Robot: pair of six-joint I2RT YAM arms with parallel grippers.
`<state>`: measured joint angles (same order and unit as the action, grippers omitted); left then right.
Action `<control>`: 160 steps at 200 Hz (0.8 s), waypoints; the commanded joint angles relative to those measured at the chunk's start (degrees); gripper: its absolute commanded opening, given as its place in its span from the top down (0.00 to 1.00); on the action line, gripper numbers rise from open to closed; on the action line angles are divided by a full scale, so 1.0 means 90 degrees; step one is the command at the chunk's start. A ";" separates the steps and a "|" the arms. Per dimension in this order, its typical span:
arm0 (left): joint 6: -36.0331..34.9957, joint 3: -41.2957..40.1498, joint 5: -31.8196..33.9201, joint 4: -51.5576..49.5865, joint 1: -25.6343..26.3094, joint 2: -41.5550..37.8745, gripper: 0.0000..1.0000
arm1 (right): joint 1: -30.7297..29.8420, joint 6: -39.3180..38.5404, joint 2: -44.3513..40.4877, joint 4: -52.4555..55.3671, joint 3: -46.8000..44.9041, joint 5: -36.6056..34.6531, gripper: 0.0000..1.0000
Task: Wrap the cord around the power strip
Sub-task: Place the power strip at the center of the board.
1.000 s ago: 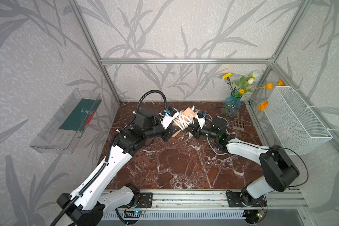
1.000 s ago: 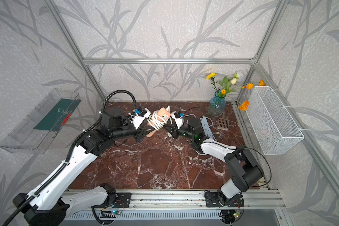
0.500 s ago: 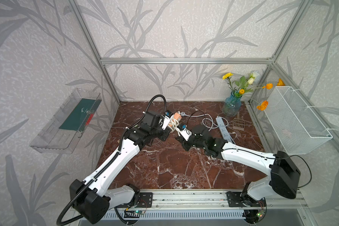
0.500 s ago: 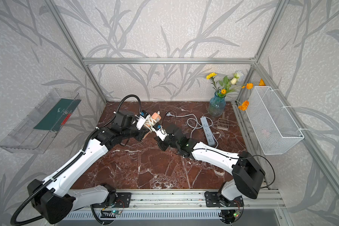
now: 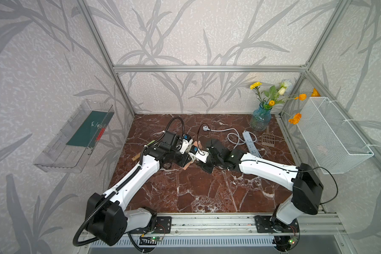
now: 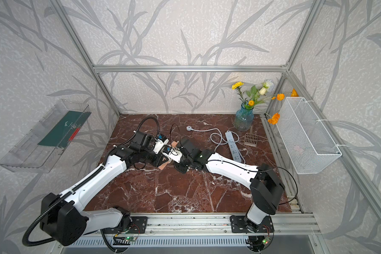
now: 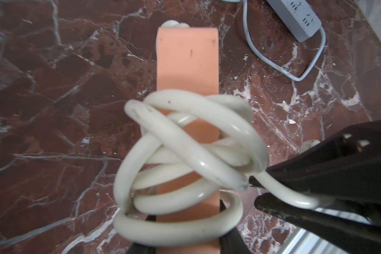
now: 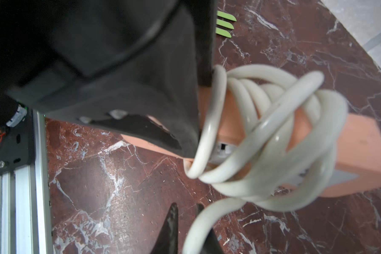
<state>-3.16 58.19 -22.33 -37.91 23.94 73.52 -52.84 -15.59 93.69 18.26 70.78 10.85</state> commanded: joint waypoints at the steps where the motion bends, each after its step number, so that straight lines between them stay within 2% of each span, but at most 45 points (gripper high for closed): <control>1: 0.0204 -0.0284 -0.0614 -0.0292 0.0152 0.0211 1.00 | -0.0055 -0.1245 -0.0137 -0.1029 0.0449 0.0775 0.96; 19: 0.0151 -0.0333 0.0319 -0.0454 0.0154 0.0291 1.00 | 0.0001 -0.1000 0.0283 -0.1597 0.0501 0.1012 0.96; 50: 0.0480 -0.0404 0.2470 -0.0513 0.0170 0.0529 1.00 | -0.0015 -0.0056 0.1219 -0.3073 0.0689 0.1214 0.97; 83: 0.0779 -0.0737 0.4019 0.0046 0.0167 0.0539 1.00 | -0.0032 0.1058 0.2115 -0.4554 0.0829 0.1035 0.96; 124: 0.1022 -0.0756 0.5011 0.0014 0.0181 0.0925 1.00 | -0.0246 0.2084 0.3107 -0.5729 0.1236 0.0306 0.93; 160: 0.1286 -0.0600 0.5355 -0.0225 0.0340 0.1613 1.00 | -0.0301 0.2928 0.3636 -0.5930 0.1468 -0.0055 0.83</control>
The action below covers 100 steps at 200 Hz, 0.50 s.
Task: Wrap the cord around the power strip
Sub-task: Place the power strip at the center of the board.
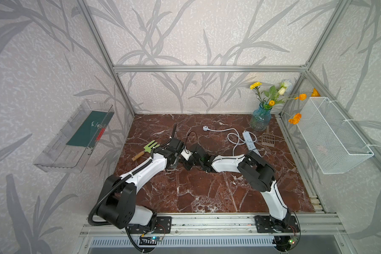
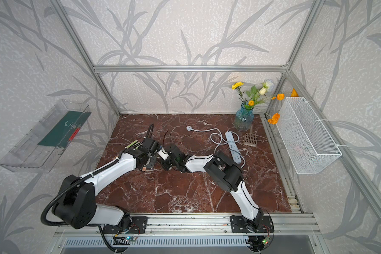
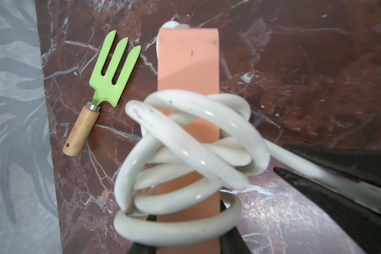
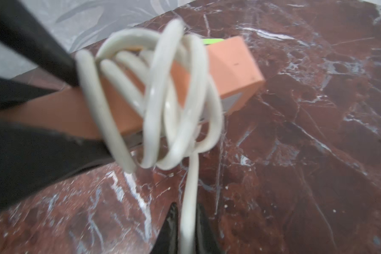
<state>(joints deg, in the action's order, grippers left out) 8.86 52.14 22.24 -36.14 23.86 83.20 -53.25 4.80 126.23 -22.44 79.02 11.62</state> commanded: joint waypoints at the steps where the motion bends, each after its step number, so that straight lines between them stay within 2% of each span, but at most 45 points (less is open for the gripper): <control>1: -0.0053 0.0069 0.0407 -0.0420 0.0353 0.0549 1.00 | -0.0250 0.0680 0.0028 -0.1406 0.0554 -0.0144 0.83; 26: -0.0129 0.0233 0.0406 -0.0439 0.0409 0.0912 1.00 | -0.0246 0.0904 -0.0021 -0.1124 0.0564 -0.0247 0.68; 46: -0.0165 0.0436 0.0420 -0.0532 0.0527 0.1315 1.00 | -0.0180 0.0952 -0.0253 -0.0982 0.0291 -0.0305 0.61; 100: -0.0231 0.0695 0.0534 -0.0715 0.0840 0.1924 1.00 | 0.0262 0.1766 -0.1614 -0.2148 -0.1804 0.0026 0.37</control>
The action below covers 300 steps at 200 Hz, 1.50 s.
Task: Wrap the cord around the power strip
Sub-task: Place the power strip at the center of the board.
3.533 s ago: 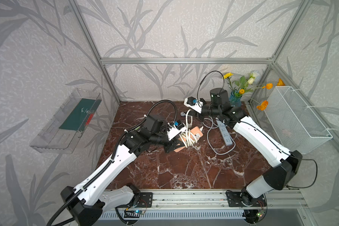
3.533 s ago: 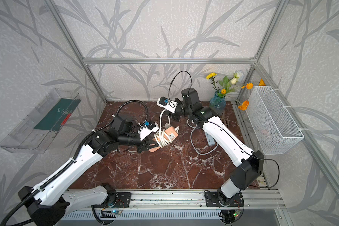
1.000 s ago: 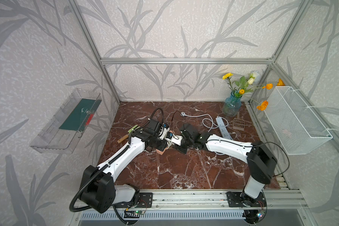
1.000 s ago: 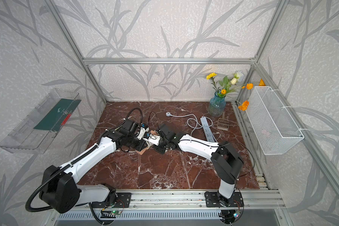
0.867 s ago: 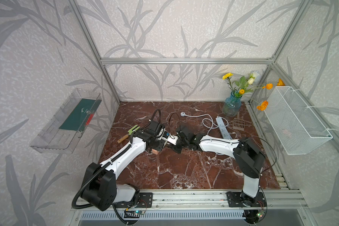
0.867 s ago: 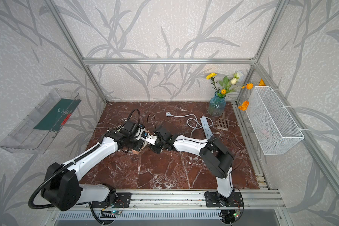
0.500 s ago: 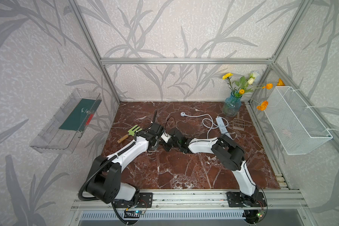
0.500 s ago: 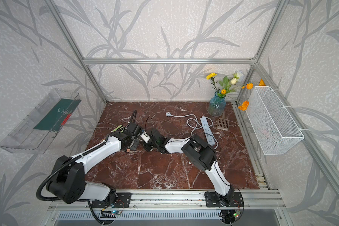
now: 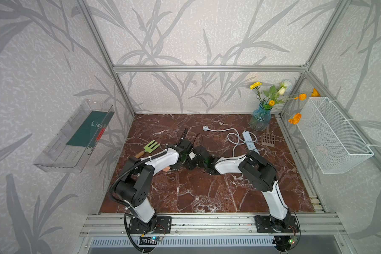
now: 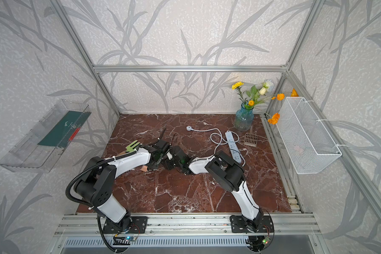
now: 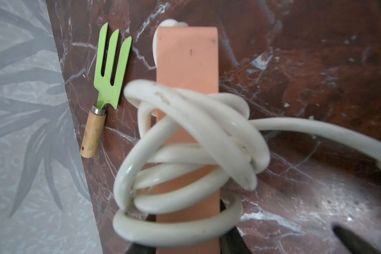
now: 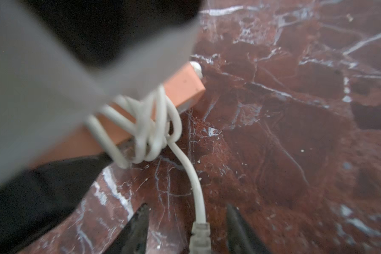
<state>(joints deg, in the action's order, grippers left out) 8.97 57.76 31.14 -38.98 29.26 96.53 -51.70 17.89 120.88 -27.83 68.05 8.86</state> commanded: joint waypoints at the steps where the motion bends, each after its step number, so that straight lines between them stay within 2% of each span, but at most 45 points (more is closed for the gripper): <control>1: -0.0249 0.0079 -0.0453 -0.0412 0.0248 0.0459 1.00 | 0.0095 0.0329 -0.1044 -0.1562 -0.0621 0.0333 0.37; 52: -0.0071 0.0284 -0.0212 -0.0869 0.0692 0.1286 1.00 | 0.0320 0.0393 -0.2005 -0.2000 -0.1721 0.0131 0.34; 74: -0.0013 0.0362 -0.0221 -0.0949 0.0846 0.1393 0.95 | 0.0496 0.0547 -0.2169 -0.2211 -0.1947 0.0138 0.34; 111: 0.0004 0.0468 -0.0503 -0.1035 0.0851 0.1330 0.69 | 0.0683 0.0486 -0.2402 -0.2237 -0.2150 0.0090 0.34; 127: 0.0001 0.0585 -0.0778 -0.1070 0.0836 0.1201 0.62 | 0.0755 0.0473 -0.2487 -0.2242 -0.2250 0.0046 0.34; 132: -0.0012 0.0621 -0.0910 -0.1064 0.0837 0.1130 0.59 | 0.0782 0.0483 -0.2523 -0.2251 -0.2283 0.0041 0.34; 142: -0.0032 0.0674 -0.1259 -0.1075 0.0821 0.1025 0.47 | 0.0827 0.0484 -0.2533 -0.2269 -0.2357 0.0017 0.35; 159: -0.0006 0.0784 -0.1960 -0.1119 0.0756 0.0969 0.37 | 0.0886 0.0454 -0.2749 -0.2250 -0.2460 -0.0025 0.34; 191: 0.0063 0.0898 -0.2345 -0.1203 0.0673 0.0856 0.37 | 0.0921 0.0424 -0.2831 -0.2249 -0.2594 -0.0062 0.34; 230: 0.0004 0.1184 -0.2660 -0.1477 0.0349 0.0233 0.35 | 0.0950 0.0502 -0.2764 -0.2293 -0.2688 -0.0096 0.34; 261: -0.0037 0.1352 -0.3010 -0.1661 0.0234 0.0034 0.25 | 0.1014 0.0735 -0.2626 -0.2436 -0.2695 -0.0164 0.34; 279: -0.0033 0.1454 -0.3165 -0.1762 0.0106 -0.0193 0.22 | 0.1140 0.1005 -0.2601 -0.2492 -0.2732 -0.0230 0.34; 300: 0.0022 0.1601 -0.3496 -0.1868 -0.0155 -0.0676 0.20 | 0.1238 0.1120 -0.2461 -0.1974 -0.2532 -0.0285 0.35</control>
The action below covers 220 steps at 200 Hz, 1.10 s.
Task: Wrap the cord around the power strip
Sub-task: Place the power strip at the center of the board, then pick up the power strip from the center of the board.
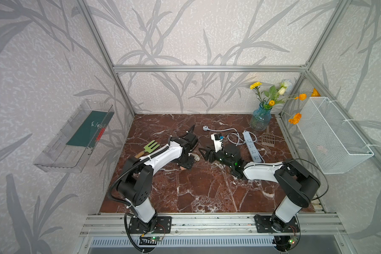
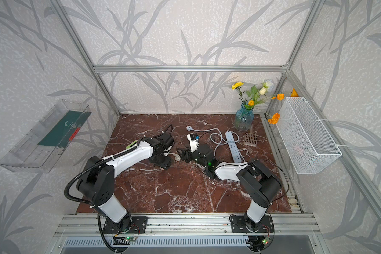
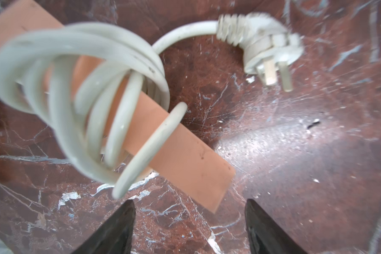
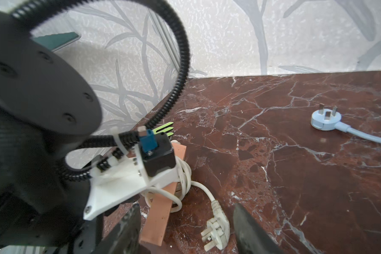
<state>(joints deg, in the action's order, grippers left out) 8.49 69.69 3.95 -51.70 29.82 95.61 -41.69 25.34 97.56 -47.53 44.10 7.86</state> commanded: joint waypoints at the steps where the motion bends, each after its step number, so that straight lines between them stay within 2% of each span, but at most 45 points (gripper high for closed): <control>1: 0.0079 0.0285 -0.0491 -0.0461 -0.0238 -0.0599 0.20 | 0.0123 0.0286 0.0143 0.0238 0.0149 -0.0177 0.35; 26: 0.0239 0.0573 -0.0411 -0.0441 -0.0561 -0.1245 0.17 | 0.0153 0.0339 0.0061 0.1350 0.0479 -0.0308 0.35; 35: 0.0207 0.0688 -0.0289 -0.0242 -0.0631 -0.1409 0.17 | 0.0230 0.0443 -0.0274 0.2024 0.0620 -0.0379 0.35; 52: 0.0185 0.1180 -0.0160 -0.0037 -0.0680 -0.1463 0.17 | 0.0567 0.0418 -0.0796 0.4695 0.1289 -0.1013 0.35; 68: 0.0254 0.1622 -0.0116 0.0257 -0.0681 -0.1341 0.18 | 0.1171 -0.0007 -0.1076 0.7202 0.1974 -0.1779 0.34; 84: 0.0368 0.1933 -0.0352 0.0603 -0.0671 -0.1182 0.19 | 0.2031 -0.0702 -0.1003 0.8861 0.2497 -0.2413 0.31; 97: 0.0316 0.2022 -0.0844 0.0883 -0.0659 -0.1096 0.20 | 0.2594 -0.1249 -0.0724 0.9685 0.2866 -0.3125 0.27; 106: 0.0451 0.1974 -0.1075 0.1068 -0.0653 -0.1087 0.20 | 0.2925 -0.1445 -0.0484 0.9955 0.3042 -0.3377 0.25; 129: 0.0619 0.1828 -0.1334 0.1298 -0.0641 -0.1167 0.21 | 0.3431 -0.1593 0.0209 1.0215 0.3378 -0.2977 0.23; 163: 0.0447 0.1613 -0.1230 0.1260 -0.0640 -0.1442 0.21 | 0.3448 -0.1666 0.1155 1.0355 0.3978 -0.2377 0.21; 220: 0.0471 0.1454 -0.1074 0.1236 -0.0656 -0.1676 0.21 | 0.3480 -0.1837 0.2250 1.0310 0.4542 -0.2218 0.24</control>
<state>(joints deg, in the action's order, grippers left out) 11.81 83.18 -6.35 -40.77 23.88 82.41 -10.61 9.89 114.59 43.31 82.35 -13.26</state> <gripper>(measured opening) 0.793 0.774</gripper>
